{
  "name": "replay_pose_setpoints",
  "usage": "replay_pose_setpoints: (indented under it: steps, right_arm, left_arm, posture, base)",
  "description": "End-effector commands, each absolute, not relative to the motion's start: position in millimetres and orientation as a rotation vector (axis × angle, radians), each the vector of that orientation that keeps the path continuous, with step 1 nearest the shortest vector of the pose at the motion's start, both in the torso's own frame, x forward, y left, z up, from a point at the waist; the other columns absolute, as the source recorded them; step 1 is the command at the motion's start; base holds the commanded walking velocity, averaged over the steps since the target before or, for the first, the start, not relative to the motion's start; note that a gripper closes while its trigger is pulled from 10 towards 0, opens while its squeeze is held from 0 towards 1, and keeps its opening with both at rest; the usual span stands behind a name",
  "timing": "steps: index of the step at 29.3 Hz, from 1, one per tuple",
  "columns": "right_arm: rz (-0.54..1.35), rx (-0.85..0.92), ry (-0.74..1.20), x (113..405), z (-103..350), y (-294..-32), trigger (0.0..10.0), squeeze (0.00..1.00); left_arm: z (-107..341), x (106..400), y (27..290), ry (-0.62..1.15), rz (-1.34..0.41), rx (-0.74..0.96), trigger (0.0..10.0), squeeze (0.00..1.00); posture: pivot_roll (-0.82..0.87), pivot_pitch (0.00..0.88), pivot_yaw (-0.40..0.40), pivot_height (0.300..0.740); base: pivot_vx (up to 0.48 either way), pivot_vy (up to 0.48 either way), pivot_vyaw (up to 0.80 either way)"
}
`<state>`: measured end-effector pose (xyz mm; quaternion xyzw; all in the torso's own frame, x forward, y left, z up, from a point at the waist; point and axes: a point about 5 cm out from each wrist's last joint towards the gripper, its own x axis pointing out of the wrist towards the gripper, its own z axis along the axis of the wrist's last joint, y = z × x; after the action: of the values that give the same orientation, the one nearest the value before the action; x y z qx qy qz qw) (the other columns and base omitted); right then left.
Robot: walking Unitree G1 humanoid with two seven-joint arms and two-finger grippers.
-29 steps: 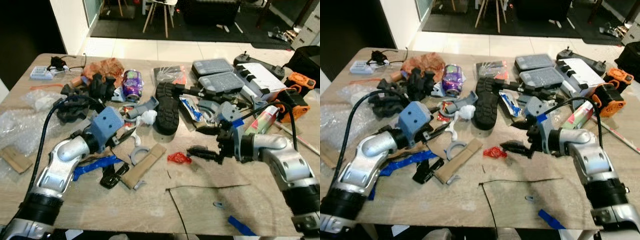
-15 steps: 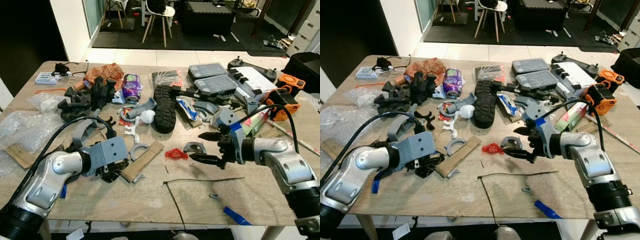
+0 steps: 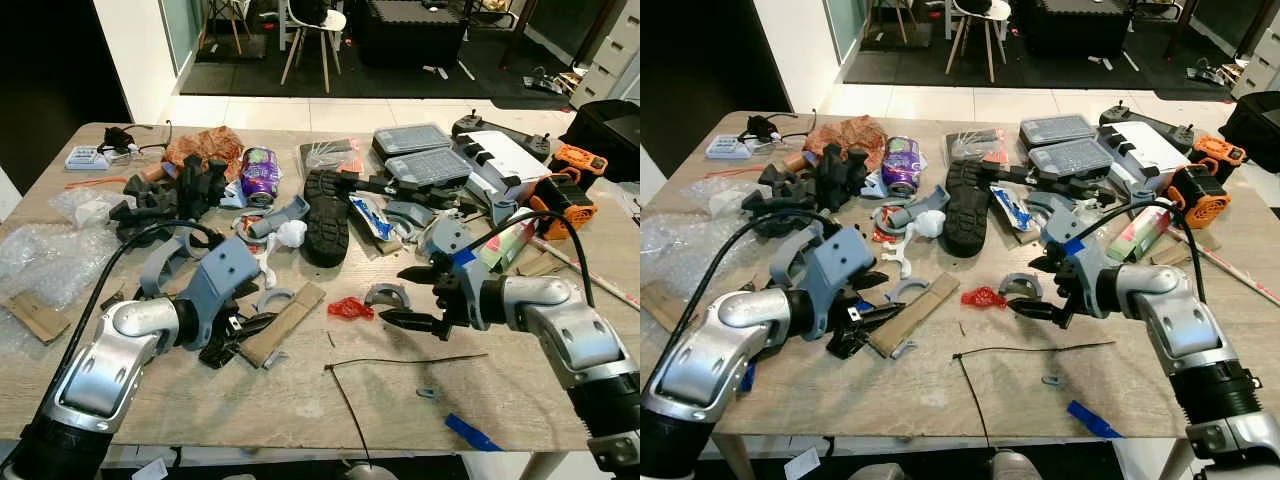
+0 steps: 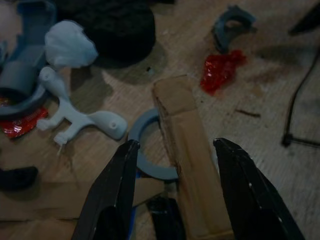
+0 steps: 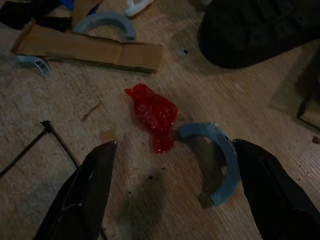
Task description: Picking trash to rubbish bin
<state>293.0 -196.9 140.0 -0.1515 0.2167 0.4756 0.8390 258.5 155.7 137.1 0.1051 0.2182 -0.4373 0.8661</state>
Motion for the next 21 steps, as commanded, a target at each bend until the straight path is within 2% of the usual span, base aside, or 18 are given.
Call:
replay_pose_setpoints:
  steps: [1, 7, 18, 19, 20, 21]
  right_arm:
    - [0.996, -0.326, 0.474, 292.3, 136.2, -198.7, 10.0, 0.00]
    - [0.989, -0.334, 0.482, 291.8, 130.2, -198.4, 10.0, 0.00]
    - [0.969, -0.339, 0.483, 294.4, 128.0, -201.0, 10.0, 0.00]
    - [0.967, -0.338, 0.483, 294.5, 127.7, -201.2, 10.0, 0.00]
    - [0.965, -0.338, 0.483, 294.6, 127.4, -201.6, 10.0, 0.00]
    - [0.962, -0.339, 0.484, 294.6, 126.9, -202.2, 10.0, 0.00]
  left_arm:
    - [141.4, 257.8, 152.3, 0.463, -0.926, 0.185, 10.0, 0.00]
    - [125.9, 254.9, 137.5, 0.551, -0.919, 0.120, 10.0, 0.00]
    - [112.2, 261.2, 126.8, 0.575, -0.852, 0.168, 10.0, 0.00]
    - [110.1, 262.6, 126.5, 0.574, -0.841, 0.163, 8.5, 0.00]
    - [109.7, 262.8, 125.6, 0.571, -0.842, 0.154, 5.9, 0.00]
    - [109.0, 263.6, 125.3, 0.567, -0.842, 0.154, 5.9, 0.00]
  posture:
    - [0.02, 0.000, -0.014, 0.740]
    - [0.01, 0.000, -0.010, 0.740]
    - [0.00, 0.000, -0.005, 0.740]
    - [0.00, 0.000, -0.005, 0.740]
    - [0.00, 0.000, -0.005, 0.740]
    - [0.00, 0.000, -0.005, 0.740]
  base:
    - [0.000, 0.000, 0.00]
    - [0.000, 0.000, 0.00]
    - [0.000, 0.000, 0.00]
    - [0.000, 0.000, 0.00]
    - [0.000, 0.000, 0.00]
    - [0.000, 0.000, 0.00]
